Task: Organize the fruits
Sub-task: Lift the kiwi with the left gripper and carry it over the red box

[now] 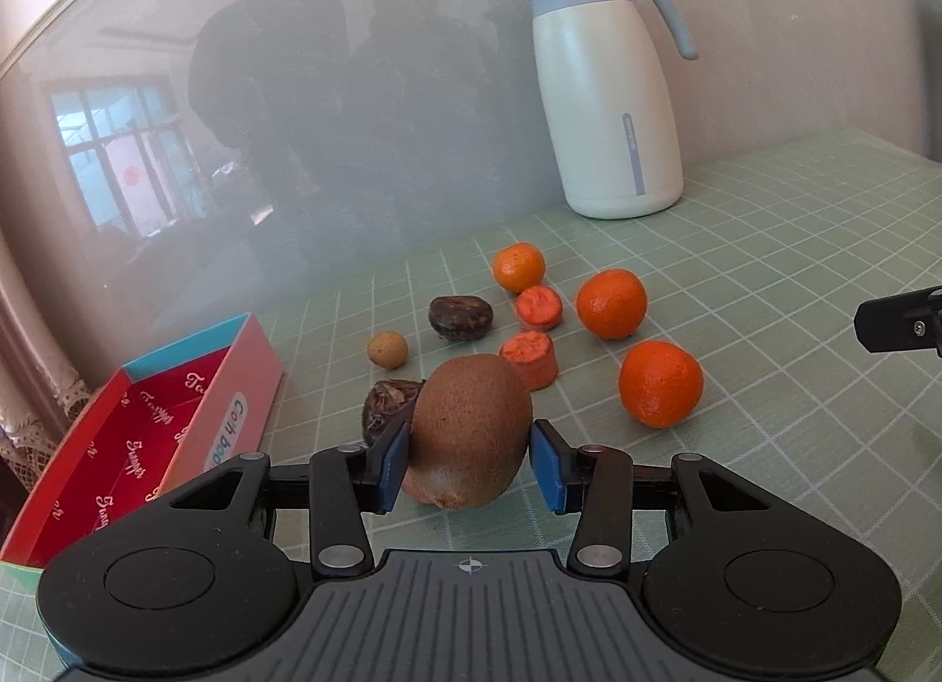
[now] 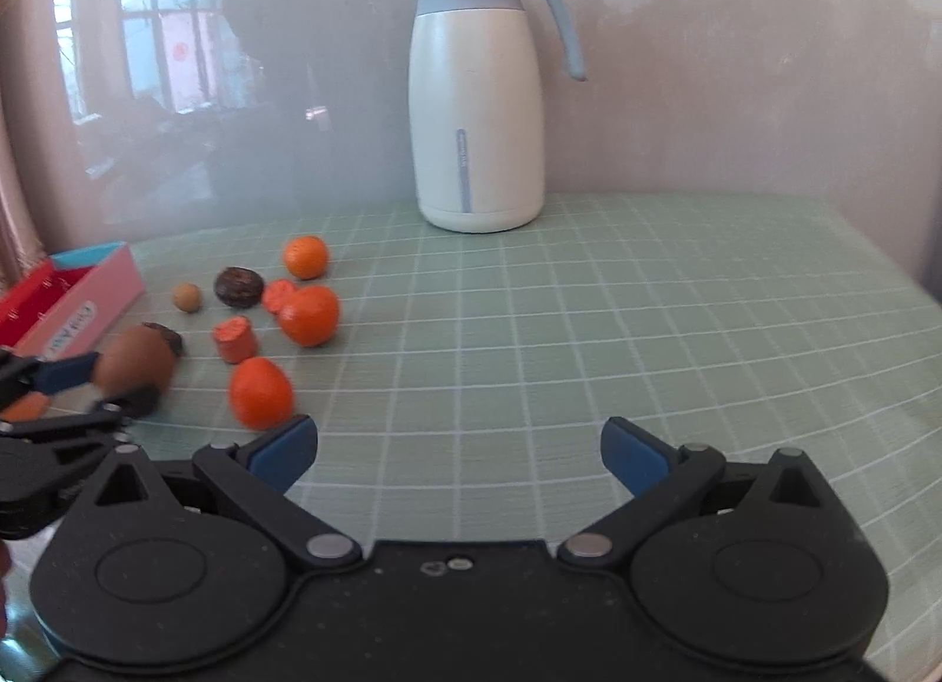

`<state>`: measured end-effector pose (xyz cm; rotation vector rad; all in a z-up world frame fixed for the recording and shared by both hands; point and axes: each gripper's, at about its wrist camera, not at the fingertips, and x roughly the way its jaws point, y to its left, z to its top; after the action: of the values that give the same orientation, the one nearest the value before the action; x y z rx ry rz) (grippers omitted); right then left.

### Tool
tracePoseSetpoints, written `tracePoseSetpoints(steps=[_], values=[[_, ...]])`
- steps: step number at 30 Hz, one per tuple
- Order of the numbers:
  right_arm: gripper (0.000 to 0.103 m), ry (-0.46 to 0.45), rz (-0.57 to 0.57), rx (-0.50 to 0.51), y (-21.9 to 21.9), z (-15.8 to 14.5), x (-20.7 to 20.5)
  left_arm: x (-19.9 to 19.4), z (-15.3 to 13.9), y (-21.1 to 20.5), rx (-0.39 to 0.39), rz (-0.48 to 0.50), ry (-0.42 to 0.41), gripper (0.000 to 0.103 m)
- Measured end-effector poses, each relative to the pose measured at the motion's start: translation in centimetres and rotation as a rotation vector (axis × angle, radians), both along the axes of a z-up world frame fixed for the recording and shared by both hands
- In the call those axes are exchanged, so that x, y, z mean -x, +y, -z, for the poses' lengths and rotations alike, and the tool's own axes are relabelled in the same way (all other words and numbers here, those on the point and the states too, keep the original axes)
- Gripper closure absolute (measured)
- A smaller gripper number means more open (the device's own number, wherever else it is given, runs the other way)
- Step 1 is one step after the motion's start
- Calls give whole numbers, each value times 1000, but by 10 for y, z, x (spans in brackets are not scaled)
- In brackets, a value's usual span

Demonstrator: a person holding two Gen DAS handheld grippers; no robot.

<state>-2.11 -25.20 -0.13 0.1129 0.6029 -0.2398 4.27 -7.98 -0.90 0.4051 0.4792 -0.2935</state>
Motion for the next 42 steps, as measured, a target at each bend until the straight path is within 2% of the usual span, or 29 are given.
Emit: tracePoseSetpoints(steps=[2, 15, 21, 26, 28, 30, 34, 37, 42], values=[[0, -5, 13, 23, 2, 0, -1, 0, 0, 2, 8, 3, 7, 58], [0, -12, -9, 13, 16, -3, -6, 1, -7, 20, 82, -26, 39, 59], [0, -8, -36, 16, 28, -2, -12, 3, -17, 40, 114, -67, 9, 59], [0, -7, -64, 16, 40, -3, -17, 1, -28, 65, 145, -138, -43, 60], [0, -7, -78, 18, 47, -3, -19, -3, -32, 78, 160, -179, -57, 64], [0, -5, -93, 18, 54, -2, -22, -8, -35, 93, 165, -228, -72, 91], [0, 1, -123, 15, 66, 0, -27, -22, -30, 112, 155, -292, -45, 92], [0, -1, -146, 12, 74, 0, -29, -25, -19, 106, 133, -268, 8, 92], [0, -9, -168, 21, 78, -2, -29, -19, -10, 90, 69, -250, 1, 91]])
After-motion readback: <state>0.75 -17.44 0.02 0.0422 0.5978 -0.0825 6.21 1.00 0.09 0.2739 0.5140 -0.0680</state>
